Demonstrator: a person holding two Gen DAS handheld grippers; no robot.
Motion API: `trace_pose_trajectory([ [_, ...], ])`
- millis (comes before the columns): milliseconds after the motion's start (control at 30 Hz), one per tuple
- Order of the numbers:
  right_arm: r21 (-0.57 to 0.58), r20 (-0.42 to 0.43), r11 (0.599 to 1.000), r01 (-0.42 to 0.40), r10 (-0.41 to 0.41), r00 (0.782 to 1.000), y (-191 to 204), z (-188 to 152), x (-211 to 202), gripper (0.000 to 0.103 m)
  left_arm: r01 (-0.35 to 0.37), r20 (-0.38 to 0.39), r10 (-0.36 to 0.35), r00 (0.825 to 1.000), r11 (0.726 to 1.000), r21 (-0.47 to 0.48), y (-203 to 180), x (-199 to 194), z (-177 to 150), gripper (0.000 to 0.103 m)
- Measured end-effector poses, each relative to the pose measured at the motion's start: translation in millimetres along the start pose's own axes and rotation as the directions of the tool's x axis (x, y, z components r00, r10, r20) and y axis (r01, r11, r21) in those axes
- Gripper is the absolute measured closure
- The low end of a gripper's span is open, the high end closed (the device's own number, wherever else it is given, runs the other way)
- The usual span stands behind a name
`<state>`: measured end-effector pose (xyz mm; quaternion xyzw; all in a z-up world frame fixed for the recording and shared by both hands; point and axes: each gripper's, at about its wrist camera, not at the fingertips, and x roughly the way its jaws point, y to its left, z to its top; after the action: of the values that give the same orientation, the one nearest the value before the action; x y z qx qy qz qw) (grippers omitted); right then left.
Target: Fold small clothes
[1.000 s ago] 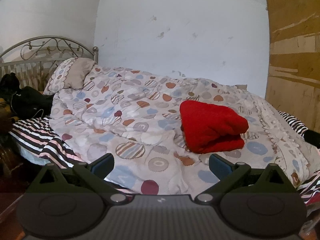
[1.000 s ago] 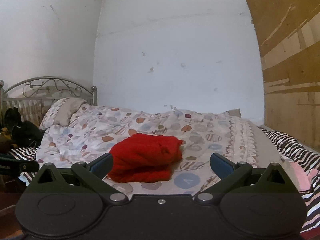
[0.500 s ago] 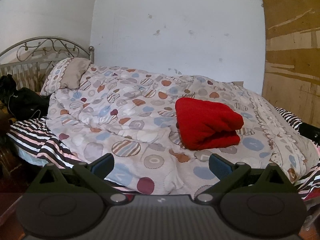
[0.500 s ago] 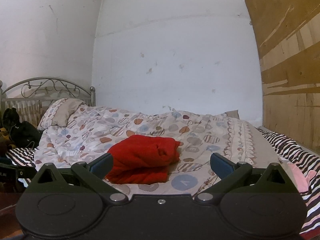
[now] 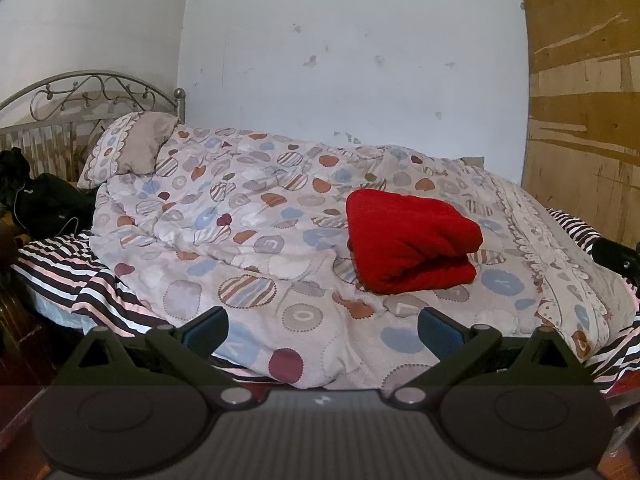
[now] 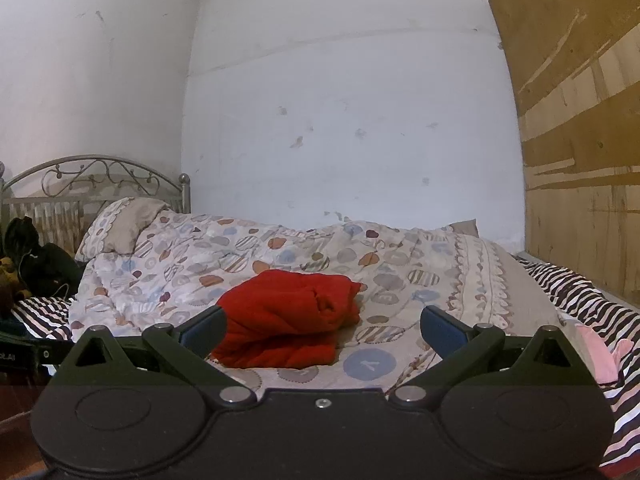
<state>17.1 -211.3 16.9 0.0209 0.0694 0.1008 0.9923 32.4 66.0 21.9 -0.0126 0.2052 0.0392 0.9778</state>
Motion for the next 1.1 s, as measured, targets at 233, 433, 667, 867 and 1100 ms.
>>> trace_pose_trajectory([
  [233, -0.001, -0.002, 1.000, 0.012, -0.012, 1.000, -1.5, 0.3, 0.4, 0.000, -0.013, -0.007, 0.013, 1.000, 1.000, -0.007, 1.4, 0.1, 1.8, 0.000],
  [433, -0.003, -0.001, 1.000, 0.018, -0.018, 1.000, -3.6, 0.4, 0.7, 0.000, -0.019, -0.007, 0.019, 1.000, 1.000, -0.009, 2.8, -0.6, 1.5, 0.000],
  [667, 0.000, -0.003, 1.000, 0.017, -0.017, 1.000, -4.2, 0.4, 0.9, 0.000, -0.022, -0.008, 0.022, 1.000, 1.000, -0.014, 4.5, -0.5, 1.8, 0.000],
  [867, 0.005, 0.005, 1.000, 0.031, -0.031, 1.000, -5.1, -2.5, -0.8, 0.000, -0.031, -0.017, 0.030, 0.999, 0.999, -0.017, 5.1, 1.6, 2.4, 0.000],
  [1100, 0.008, -0.010, 1.000, 0.028, -0.028, 1.000, -0.5, -4.5, 0.3, 0.000, -0.029, -0.020, 0.028, 0.999, 0.999, -0.015, 5.3, 2.0, 1.6, 0.000],
])
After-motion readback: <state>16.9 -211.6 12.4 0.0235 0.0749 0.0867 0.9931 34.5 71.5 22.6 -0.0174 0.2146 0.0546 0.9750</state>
